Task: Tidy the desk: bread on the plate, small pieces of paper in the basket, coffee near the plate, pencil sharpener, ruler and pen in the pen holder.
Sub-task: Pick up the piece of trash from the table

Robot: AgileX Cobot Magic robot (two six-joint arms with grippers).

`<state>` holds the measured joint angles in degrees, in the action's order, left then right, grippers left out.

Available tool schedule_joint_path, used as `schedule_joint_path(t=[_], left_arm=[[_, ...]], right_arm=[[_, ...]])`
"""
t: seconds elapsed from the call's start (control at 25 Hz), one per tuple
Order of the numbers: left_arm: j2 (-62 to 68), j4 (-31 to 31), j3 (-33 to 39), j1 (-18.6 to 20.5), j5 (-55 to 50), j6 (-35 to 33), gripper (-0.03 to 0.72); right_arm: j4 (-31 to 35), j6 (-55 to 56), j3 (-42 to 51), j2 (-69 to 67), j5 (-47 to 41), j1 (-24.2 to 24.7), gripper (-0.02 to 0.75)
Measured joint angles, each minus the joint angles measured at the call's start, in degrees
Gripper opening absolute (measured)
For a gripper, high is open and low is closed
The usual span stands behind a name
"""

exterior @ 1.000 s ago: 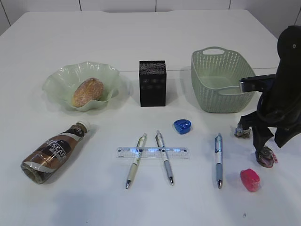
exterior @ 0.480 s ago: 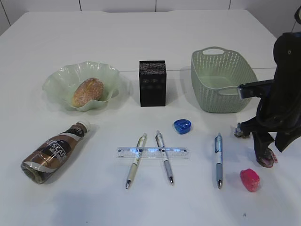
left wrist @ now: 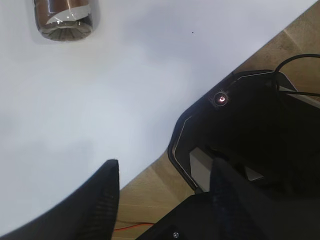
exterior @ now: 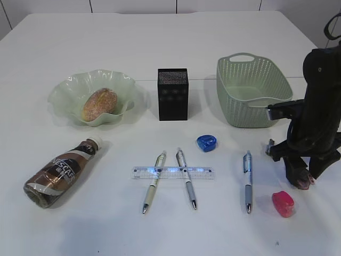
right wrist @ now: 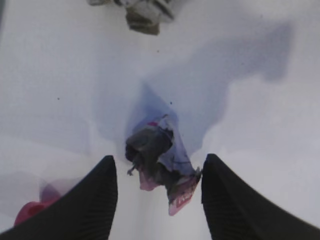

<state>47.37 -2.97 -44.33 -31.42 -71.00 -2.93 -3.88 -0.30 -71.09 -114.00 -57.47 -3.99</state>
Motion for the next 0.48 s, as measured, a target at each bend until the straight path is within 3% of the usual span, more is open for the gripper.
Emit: schedule_joint_path(t=[0.48], left_arm=[[0.0, -0.07, 0.0, 0.0, 0.0, 0.0, 0.402]], right_arm=[[0.51, -0.12, 0.0, -0.86, 0.72, 1.21, 0.367]])
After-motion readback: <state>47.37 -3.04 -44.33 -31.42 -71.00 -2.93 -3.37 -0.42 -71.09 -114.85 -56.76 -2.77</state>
